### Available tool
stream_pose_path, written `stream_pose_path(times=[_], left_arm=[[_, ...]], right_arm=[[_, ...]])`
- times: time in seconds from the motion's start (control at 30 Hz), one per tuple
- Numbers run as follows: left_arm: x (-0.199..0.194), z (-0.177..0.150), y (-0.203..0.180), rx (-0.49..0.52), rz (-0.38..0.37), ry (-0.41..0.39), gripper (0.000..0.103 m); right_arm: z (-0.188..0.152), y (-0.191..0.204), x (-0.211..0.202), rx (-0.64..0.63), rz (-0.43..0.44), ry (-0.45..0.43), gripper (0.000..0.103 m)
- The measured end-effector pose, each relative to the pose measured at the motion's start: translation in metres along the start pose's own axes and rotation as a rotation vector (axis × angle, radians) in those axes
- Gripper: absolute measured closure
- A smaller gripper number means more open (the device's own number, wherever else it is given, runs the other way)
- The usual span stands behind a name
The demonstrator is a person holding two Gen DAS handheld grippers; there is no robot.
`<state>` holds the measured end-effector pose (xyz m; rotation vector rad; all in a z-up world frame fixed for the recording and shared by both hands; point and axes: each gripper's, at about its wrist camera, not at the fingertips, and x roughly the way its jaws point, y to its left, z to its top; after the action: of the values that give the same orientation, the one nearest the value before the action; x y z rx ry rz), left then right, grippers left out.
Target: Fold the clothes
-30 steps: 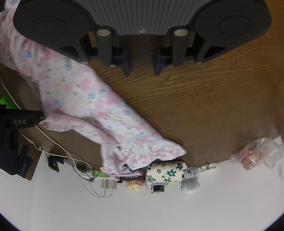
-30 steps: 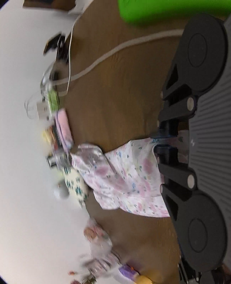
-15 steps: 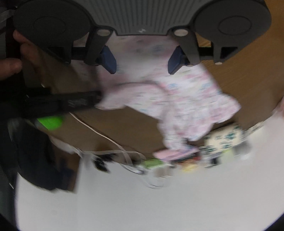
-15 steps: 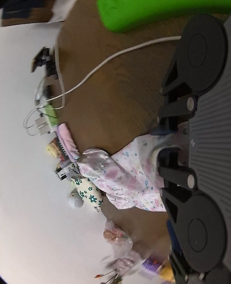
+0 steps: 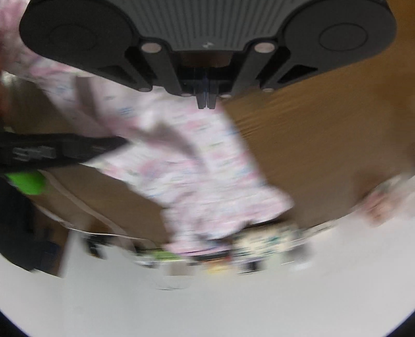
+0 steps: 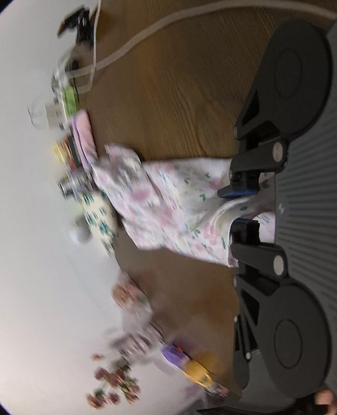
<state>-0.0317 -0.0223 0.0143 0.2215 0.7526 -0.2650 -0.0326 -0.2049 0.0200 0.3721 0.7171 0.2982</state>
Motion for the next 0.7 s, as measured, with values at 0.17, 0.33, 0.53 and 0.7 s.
stream_pose_path(times=[0.17, 0.33, 0.53, 0.7], left_arm=[[-0.038, -0.003, 0.026, -0.097, 0.019, -0.044, 0.087], [-0.064, 0.005, -0.022, 0.058, -0.061, -0.129, 0.036], [-0.036, -0.002, -0.070, 0.166, -0.138, -0.064, 0.038], [-0.021, -0.010, -0.078, 0.205, -0.109, -0.019, 0.075]], right_arm=[[-0.018, 0.025, 0.004, -0.024, 0.045, 0.024, 0.079], [-0.017, 0.023, -0.034, -0.077, -0.033, -0.027, 0.025], [0.009, 0.053, -0.048, -0.295, -0.038, -0.100, 0.010], [0.022, 0.063, 0.019, -0.364, -0.043, 0.052, 0.033]])
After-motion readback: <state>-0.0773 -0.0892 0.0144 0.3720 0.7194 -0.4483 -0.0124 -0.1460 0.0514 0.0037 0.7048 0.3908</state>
